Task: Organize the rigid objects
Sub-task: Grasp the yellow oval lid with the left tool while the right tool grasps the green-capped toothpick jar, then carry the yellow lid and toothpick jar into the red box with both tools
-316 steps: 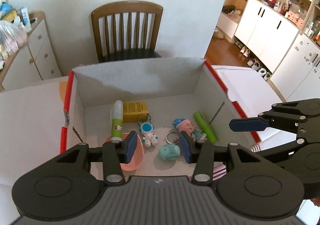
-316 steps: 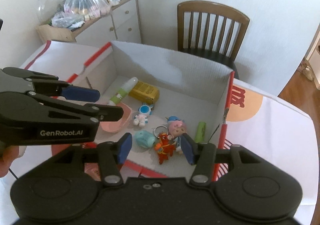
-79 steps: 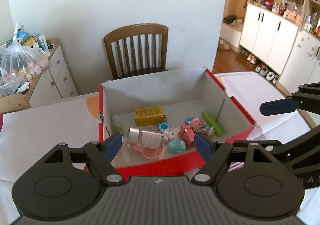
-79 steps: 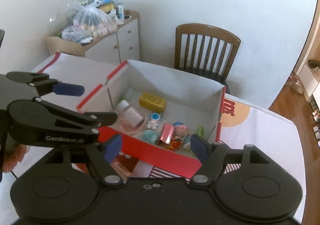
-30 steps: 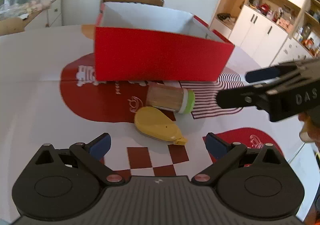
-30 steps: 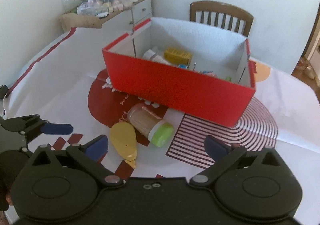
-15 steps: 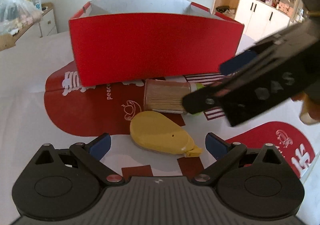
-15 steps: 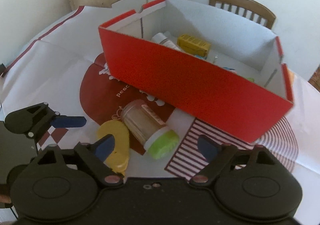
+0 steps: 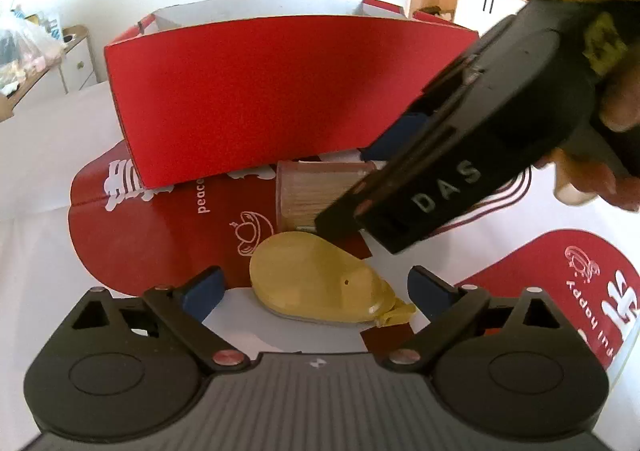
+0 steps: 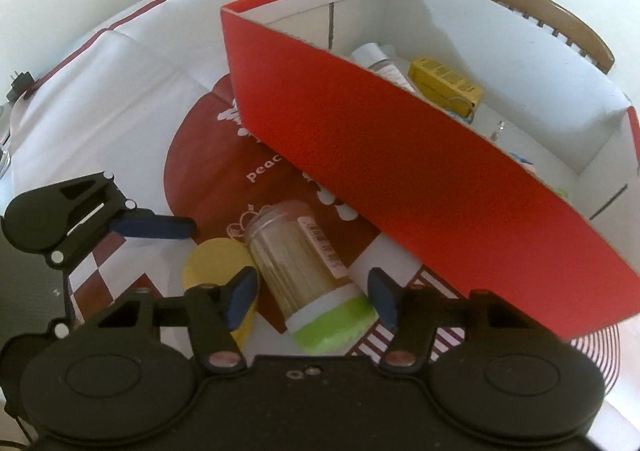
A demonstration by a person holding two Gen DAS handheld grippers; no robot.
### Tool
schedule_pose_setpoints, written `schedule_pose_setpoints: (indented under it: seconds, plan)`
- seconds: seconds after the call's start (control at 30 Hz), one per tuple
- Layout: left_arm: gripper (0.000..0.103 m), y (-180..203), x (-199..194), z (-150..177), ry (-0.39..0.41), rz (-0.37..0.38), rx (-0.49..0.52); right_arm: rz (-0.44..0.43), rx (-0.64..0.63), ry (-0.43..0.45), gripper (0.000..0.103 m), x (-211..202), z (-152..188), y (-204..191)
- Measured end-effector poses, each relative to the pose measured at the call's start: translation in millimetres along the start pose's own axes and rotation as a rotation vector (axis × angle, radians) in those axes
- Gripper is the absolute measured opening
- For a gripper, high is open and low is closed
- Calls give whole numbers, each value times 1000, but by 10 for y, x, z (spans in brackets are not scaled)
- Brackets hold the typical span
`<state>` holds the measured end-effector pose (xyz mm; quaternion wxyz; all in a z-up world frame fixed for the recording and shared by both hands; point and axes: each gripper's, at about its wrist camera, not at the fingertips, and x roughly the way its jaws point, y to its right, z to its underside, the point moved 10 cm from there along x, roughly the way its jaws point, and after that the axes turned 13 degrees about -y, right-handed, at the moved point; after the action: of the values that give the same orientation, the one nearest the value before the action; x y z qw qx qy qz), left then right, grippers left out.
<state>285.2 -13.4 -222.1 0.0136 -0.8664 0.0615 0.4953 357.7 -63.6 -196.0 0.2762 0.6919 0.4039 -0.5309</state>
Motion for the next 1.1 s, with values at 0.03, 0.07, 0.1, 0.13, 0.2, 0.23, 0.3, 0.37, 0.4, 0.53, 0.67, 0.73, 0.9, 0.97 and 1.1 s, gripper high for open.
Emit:
schedule_pose_setpoints:
  seconds: [0.03,0.07,0.1,0.13,0.2,0.23,0.3,0.37,0.4,0.53,0.67,0.73,0.9,0.97,1.1]
  plan:
    - [96,13,-9,2,0,-1,8,-5,0,-1,59,11,-8,6]
    - [92,18,-9,-2,0,0,14,-12,2,-1,59,24,-15,9]
    - [88,19,-2,-9,-3,-3,19,-17,4,-1,59,37,-23,14]
    - [86,22,6,-17,-6,-2,24,-21,8,1,59,46,-28,21]
    - [78,31,19,-28,-11,-10,33,-35,27,4,59,58,-32,36]
    - [78,44,18,-25,-12,-15,40,-40,36,6,59,56,-26,44]
    - [78,61,17,-17,-12,-22,48,-53,57,11,59,60,-21,51]
    - [78,63,14,-19,-13,-21,47,-68,85,16,59,69,-18,72]
    - [78,54,21,-23,-15,-21,46,-77,106,18,59,73,-19,87]
    - [77,60,-2,-9,-19,-26,50,-59,183,38,51,54,23,123]
    - [77,52,-70,68,-18,-12,37,-25,234,50,47,-10,190,114]
    - [77,34,-110,117,-19,-2,21,-14,257,54,47,-37,294,106]
    - [77,5,-217,177,-23,26,-37,-12,347,65,46,-136,528,55]
    - [77,-8,-256,191,-27,37,-58,-6,372,61,46,-188,617,8]
    - [77,-29,-371,218,-23,49,-77,3,396,56,46,-293,747,-136]
